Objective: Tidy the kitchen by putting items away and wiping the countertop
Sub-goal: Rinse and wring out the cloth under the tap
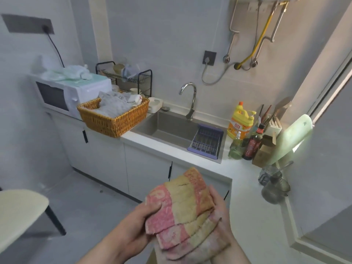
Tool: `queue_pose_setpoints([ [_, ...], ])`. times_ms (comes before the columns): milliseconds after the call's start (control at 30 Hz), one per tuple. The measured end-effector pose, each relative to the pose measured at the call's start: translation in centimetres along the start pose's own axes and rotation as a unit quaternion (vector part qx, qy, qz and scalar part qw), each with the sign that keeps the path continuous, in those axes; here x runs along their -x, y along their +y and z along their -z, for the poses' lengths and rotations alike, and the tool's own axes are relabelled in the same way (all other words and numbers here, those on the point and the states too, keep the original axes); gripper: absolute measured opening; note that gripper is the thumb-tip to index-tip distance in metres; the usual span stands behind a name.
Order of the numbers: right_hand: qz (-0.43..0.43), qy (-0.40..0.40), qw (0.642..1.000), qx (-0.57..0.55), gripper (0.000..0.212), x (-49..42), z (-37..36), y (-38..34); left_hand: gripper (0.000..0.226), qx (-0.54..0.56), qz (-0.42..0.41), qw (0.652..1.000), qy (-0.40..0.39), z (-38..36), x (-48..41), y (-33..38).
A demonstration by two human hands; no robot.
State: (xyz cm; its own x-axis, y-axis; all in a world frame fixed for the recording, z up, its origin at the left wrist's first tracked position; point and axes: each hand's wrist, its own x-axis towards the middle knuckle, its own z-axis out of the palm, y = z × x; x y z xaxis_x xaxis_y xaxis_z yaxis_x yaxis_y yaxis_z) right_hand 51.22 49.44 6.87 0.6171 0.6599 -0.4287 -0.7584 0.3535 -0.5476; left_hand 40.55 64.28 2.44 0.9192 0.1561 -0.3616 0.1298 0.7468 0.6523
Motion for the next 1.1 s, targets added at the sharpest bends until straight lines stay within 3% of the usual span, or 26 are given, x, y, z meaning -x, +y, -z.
queue_pose_setpoints([
  [100,-0.016,-0.005,0.999,0.05,0.045,-1.5,-2.9,1.8,0.058,-0.015,-0.063,0.995,0.08,2.6,-0.5,3.3],
  [167,0.017,-0.001,0.993,0.118,0.037,-3.3,-4.0,2.9,0.057,-0.04,-0.09,0.99,0.102,4.1,-0.5,5.6],
  [267,0.079,0.002,0.972,0.222,0.029,-5.6,-6.4,4.4,0.054,-0.067,-0.125,0.983,0.116,6.4,-0.7,9.0],
  [400,0.112,0.009,0.962,0.25,0.033,-9.4,-10.6,6.6,0.048,-0.085,-0.147,0.98,0.103,10.0,-1.5,14.1],
  [533,0.103,0.014,0.972,0.209,0.038,-13.8,-14.9,8.9,0.079,-0.098,-0.138,0.982,0.086,14.5,-2.4,19.9],
  [767,0.098,0.036,0.979,0.174,0.041,-20.6,-21.5,13.1,0.033,-0.106,-0.134,0.981,0.095,21.7,-4.2,27.1],
  [833,0.092,0.027,0.982,0.165,0.041,-21.7,-22.7,13.7,0.041,-0.089,-0.135,0.983,0.086,23.1,-4.6,28.5],
  [933,0.092,0.014,0.983,0.159,0.039,-23.0,-23.8,13.8,0.088,-0.066,-0.119,0.988,0.07,24.3,-5.6,29.9],
  [967,0.092,0.014,0.983,0.156,0.039,-23.5,-24.0,13.7,0.088,-0.063,-0.113,0.989,0.07,24.6,-6.2,30.2],
  [1067,0.092,0.021,0.984,0.152,0.035,-25.3,-24.4,13.0,0.046,-0.051,-0.105,0.991,0.071,24.6,-7.7,31.2],
  [1100,0.095,0.023,0.984,0.151,0.032,-25.9,-24.5,12.7,0.041,-0.054,-0.102,0.991,0.071,24.8,-8.3,31.6],
])
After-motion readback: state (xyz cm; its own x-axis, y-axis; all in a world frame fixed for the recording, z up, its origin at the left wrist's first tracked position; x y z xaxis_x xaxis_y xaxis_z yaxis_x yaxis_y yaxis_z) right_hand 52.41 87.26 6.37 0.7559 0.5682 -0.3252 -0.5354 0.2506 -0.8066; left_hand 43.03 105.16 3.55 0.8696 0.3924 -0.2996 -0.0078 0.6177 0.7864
